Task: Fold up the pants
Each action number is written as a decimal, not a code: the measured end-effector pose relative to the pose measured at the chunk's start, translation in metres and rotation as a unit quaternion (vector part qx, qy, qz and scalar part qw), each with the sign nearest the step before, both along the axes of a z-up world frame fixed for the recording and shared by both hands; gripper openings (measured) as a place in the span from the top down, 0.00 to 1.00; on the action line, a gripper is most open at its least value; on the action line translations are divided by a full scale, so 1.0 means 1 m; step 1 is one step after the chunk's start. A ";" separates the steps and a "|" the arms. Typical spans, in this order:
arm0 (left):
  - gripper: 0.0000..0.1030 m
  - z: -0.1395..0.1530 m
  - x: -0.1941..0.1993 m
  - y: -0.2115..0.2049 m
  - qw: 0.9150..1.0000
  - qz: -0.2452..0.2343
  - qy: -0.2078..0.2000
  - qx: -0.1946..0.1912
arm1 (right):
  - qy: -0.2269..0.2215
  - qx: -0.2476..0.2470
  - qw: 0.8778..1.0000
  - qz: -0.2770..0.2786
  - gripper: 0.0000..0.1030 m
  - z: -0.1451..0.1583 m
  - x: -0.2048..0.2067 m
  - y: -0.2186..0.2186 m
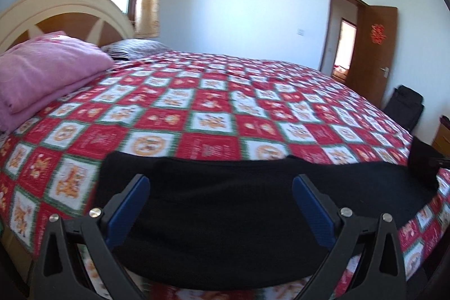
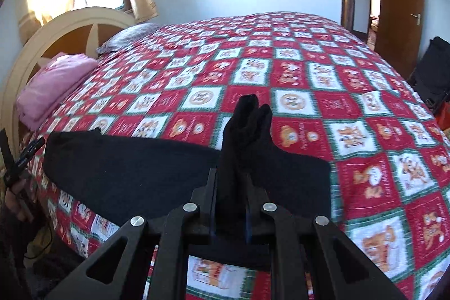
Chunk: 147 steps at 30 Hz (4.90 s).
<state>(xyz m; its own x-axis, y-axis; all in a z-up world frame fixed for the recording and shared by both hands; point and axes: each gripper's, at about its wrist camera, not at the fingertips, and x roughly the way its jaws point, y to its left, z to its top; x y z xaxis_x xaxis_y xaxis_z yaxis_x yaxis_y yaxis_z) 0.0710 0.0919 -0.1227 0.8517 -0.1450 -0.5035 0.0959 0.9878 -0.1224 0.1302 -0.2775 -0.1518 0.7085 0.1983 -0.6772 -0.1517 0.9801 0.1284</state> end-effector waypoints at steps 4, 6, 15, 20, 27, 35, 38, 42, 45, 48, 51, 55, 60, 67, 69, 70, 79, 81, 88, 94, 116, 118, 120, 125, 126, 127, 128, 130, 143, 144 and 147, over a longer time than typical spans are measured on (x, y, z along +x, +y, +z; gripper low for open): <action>0.00 -0.002 -0.003 -0.030 0.999 -0.052 0.011 0.005 | 0.017 -0.007 1.000 0.022 0.86 -0.018 0.006 0.025; 0.00 -0.003 -0.004 -0.047 0.997 -0.081 0.016 0.006 | 0.024 -0.014 0.999 0.029 0.86 -0.028 0.007 0.035; 0.00 0.000 0.011 -0.120 0.981 -0.182 0.056 -0.032 | 0.043 -0.018 0.998 0.049 0.85 -0.052 0.010 0.050; 0.00 -0.002 0.021 -0.178 0.965 -0.246 0.086 -0.032 | 0.072 -0.024 0.992 0.100 0.72 -0.058 0.009 0.061; 0.03 -0.015 0.033 -0.250 0.937 -0.312 0.146 -0.056 | 0.020 0.069 0.995 0.068 0.59 -0.029 -0.007 -0.004; 0.17 -0.027 0.047 -0.308 0.924 -0.324 0.194 -0.064 | -0.013 0.166 0.983 -0.077 0.57 -0.041 -0.001 -0.080; 0.44 -0.024 0.047 -0.312 0.927 -0.320 0.187 -0.052 | -0.027 0.185 0.978 -0.093 0.57 -0.041 -0.002 -0.088; 0.78 -0.028 0.051 -0.309 0.930 -0.310 0.188 -0.052 | -0.059 0.198 0.971 -0.116 0.49 -0.036 -0.011 -0.101; 0.89 -0.025 0.052 -0.303 0.928 -0.315 0.186 -0.075 | -0.070 0.214 0.965 -0.131 0.48 -0.034 -0.014 -0.109; 0.89 -0.013 0.047 -0.297 0.930 -0.315 0.170 -0.087 | -0.074 0.221 0.962 -0.143 0.47 -0.036 -0.015 -0.114; 0.89 -0.002 0.042 -0.293 0.933 -0.316 0.150 -0.088 | -0.068 0.222 0.961 -0.147 0.47 -0.040 -0.014 -0.115; 0.89 0.005 0.047 -0.278 0.937 -0.301 0.144 -0.108 | -0.065 0.217 0.963 -0.147 0.47 -0.041 -0.013 -0.113; 0.89 0.002 0.056 -0.252 0.937 -0.273 0.164 -0.143 | -0.070 0.201 0.966 -0.144 0.47 -0.041 -0.015 -0.107; 0.89 -0.007 0.062 -0.225 0.940 -0.239 0.183 -0.161 | -0.070 0.174 0.974 -0.129 0.47 -0.041 -0.015 -0.095; 0.89 -0.009 0.062 -0.221 0.942 -0.233 0.184 -0.154 | -0.073 0.168 0.976 -0.119 0.47 -0.039 -0.015 -0.090; 0.89 -0.009 0.061 -0.218 0.944 -0.231 0.183 -0.151 | -0.073 0.168 0.977 -0.110 0.47 -0.039 -0.015 -0.088; 0.89 -0.032 0.065 -0.196 0.951 -0.200 0.196 -0.131 | -0.068 0.117 0.990 -0.033 0.47 -0.038 -0.015 -0.048; 0.89 -0.039 0.067 -0.195 0.950 -0.197 0.202 -0.133 | -0.069 0.113 0.991 -0.010 0.47 -0.037 -0.017 -0.039; 0.82 -0.036 0.062 -0.195 0.958 -0.197 0.183 -0.099 | -0.017 0.089 0.990 0.109 0.47 -0.050 -0.019 0.006; 0.60 -0.032 0.053 -0.186 0.968 -0.176 0.162 -0.070 | 0.036 0.011 0.992 0.118 0.47 -0.070 -0.017 0.025; 0.39 -0.034 0.024 -0.190 0.977 -0.169 0.128 0.007 | 0.023 0.117 0.993 0.005 0.47 -0.042 0.042 -0.003; 0.39 -0.031 0.021 -0.183 0.978 -0.163 0.128 -0.003 | 0.009 0.121 0.992 0.027 0.47 -0.034 0.037 0.010; 0.39 -0.027 0.017 -0.173 0.981 -0.156 0.119 -0.007 | 0.001 0.110 0.992 0.059 0.47 -0.026 0.030 0.036; 0.31 -0.020 0.010 -0.141 0.988 -0.119 0.099 -0.001 | 0.002 0.089 0.985 0.146 0.47 -0.030 0.016 0.107; 0.31 -0.019 0.010 -0.134 0.989 -0.114 0.098 -0.001 | 0.006 0.084 0.983 0.166 0.47 -0.034 0.016 0.122; 0.31 -0.019 0.010 -0.124 0.989 -0.108 0.098 0.001 | 0.007 0.072 0.981 0.179 0.47 -0.039 0.016 0.135; 0.31 -0.019 0.011 -0.117 0.990 -0.101 0.097 0.003 | 0.010 0.057 0.981 0.185 0.47 -0.046 0.016 0.146; 0.31 -0.018 0.013 -0.093 0.993 -0.077 0.093 0.012 | 0.040 0.043 0.977 0.203 0.47 -0.061 0.019 0.162; 0.22 -0.017 0.015 0.078 0.989 0.119 0.083 0.034 | 0.037 0.025 0.990 0.133 0.46 -0.061 0.022 0.166; 0.22 -0.020 0.014 0.085 0.988 0.128 0.086 0.032 | 0.043 0.025 0.990 0.128 0.46 -0.062 0.026 0.168; 0.22 -0.032 0.015 0.098 0.986 0.140 0.091 0.023 | 0.038 -0.011 0.994 0.098 0.47 -0.065 0.030 0.181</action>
